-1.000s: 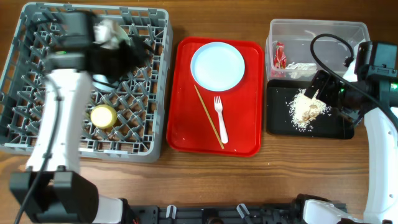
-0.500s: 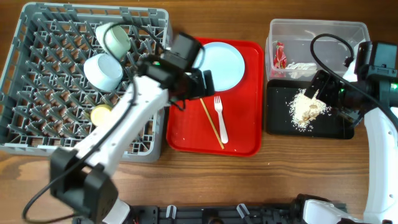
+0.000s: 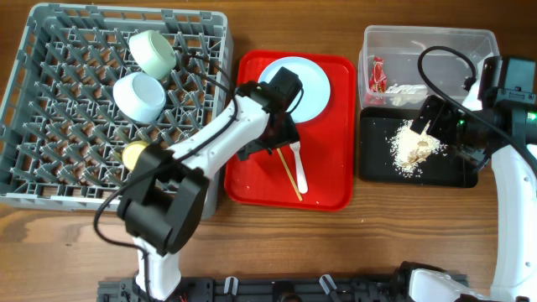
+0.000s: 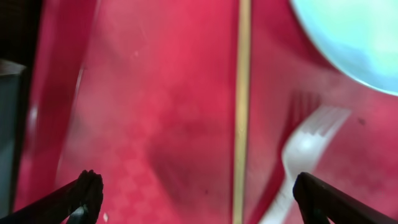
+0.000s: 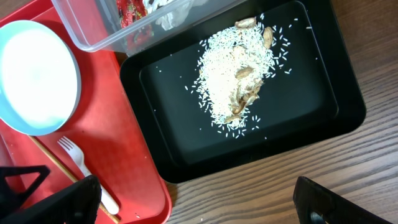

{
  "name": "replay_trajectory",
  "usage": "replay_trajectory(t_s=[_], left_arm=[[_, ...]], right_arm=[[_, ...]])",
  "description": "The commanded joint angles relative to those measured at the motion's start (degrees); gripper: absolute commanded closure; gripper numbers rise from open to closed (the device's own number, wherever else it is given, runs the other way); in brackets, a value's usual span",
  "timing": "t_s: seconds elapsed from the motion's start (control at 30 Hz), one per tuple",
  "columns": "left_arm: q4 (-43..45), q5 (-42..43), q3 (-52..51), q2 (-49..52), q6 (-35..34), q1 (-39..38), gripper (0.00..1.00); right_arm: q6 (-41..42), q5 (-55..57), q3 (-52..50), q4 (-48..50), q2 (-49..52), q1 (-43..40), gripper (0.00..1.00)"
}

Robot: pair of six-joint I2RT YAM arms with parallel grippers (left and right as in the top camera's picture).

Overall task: Sort waste into correct bins and load items into the dishwasher rack
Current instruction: 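Reach the left gripper to the red tray and grasp the wooden chopsticks, then carry the chopsticks into the dish rack and release them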

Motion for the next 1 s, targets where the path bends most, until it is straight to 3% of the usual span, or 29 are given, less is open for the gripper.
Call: replay_trajectory(t_s=[0.0,0.17,0.23,0.4,0.47,0.53,0.97], left_arm=[[1.6,-1.0,-0.2,3.5,-1.4,-0.6,0.05],[1.6,0.3,-0.2,5.7,-1.4,-1.7,0.08],[1.6,1.4,-0.2,6.3,-1.4,-2.3,0.15],[1.7,2.1,-0.2,6.4,-1.4,-4.0,0.35],[1.7,2.1,-0.2,6.5,-1.4,-4.6,0.52],[1.9,2.0,-0.2,6.5,-1.4,-5.0,0.61],[3.1,2.1,-0.2,6.5,-1.4,-5.4,0.62]], right_arm=[[-1.0,0.5,1.0,-0.1,-0.5,-0.2,0.0],[-1.1,0.5,1.0,-0.1,-0.5,-0.2,0.0],[-1.0,0.5,1.0,-0.1,-0.5,-0.2,0.0],[-1.0,0.5,1.0,-0.2,-0.5,-0.2,0.0],[-1.0,0.5,1.0,-0.2,-0.5,-0.2,0.0],[-1.0,0.5,1.0,-0.2,-0.5,-0.2,0.0],[-1.1,0.5,1.0,-0.5,-0.5,-0.2,0.0]])
